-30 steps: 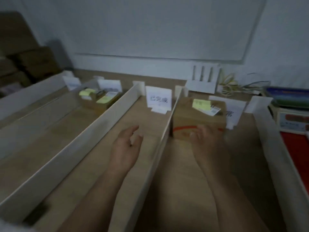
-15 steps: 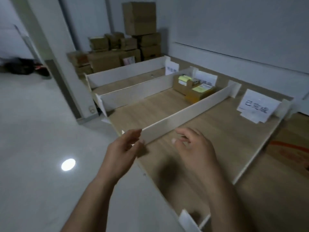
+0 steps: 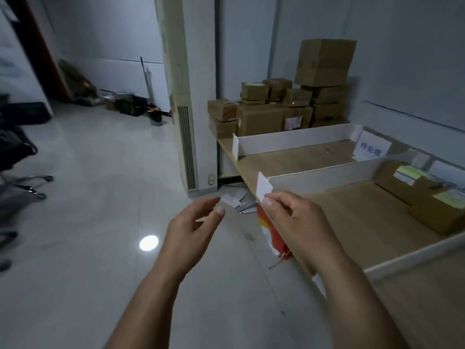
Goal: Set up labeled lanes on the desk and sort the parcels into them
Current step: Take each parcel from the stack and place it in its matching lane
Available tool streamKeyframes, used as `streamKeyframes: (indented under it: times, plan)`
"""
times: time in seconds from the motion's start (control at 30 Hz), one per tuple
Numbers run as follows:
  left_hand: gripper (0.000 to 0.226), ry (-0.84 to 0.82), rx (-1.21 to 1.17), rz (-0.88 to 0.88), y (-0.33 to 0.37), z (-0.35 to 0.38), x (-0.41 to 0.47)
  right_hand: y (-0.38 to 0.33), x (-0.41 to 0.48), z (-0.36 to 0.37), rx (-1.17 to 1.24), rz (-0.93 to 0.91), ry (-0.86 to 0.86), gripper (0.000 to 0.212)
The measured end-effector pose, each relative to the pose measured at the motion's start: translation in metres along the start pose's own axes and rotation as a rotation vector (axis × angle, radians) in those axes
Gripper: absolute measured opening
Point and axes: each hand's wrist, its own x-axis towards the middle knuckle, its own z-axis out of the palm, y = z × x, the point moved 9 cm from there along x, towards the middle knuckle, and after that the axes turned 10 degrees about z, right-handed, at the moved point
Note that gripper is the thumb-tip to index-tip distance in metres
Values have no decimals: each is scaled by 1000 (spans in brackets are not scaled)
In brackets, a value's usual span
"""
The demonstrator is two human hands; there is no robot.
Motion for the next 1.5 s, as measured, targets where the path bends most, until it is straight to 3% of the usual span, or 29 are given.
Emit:
streamKeyframes:
  times: [0.37,0.5,0.83,0.97,1.27,1.5]
  plan:
    - [34,91,-14,-40,-85,-49,100,-52,124,86,-20,-78,-20,24]
    - [45,99,-39,-26,-114,-49,173,-60,199,100,70,-78,19,35]
    - [50,-16,-29,7,-165,-19,374,-69,403,125,146,26,87,42]
    - [57,-59,-41,-24,-198,-3,420,-61,451,136,170,58,124,35]
    - [47,-187,-149,35,-246,41,548,-56,562,128,85,136,310,25]
    - [48,-316,-243,54,-298,44,682,-94,664,150,50,151,387,34]
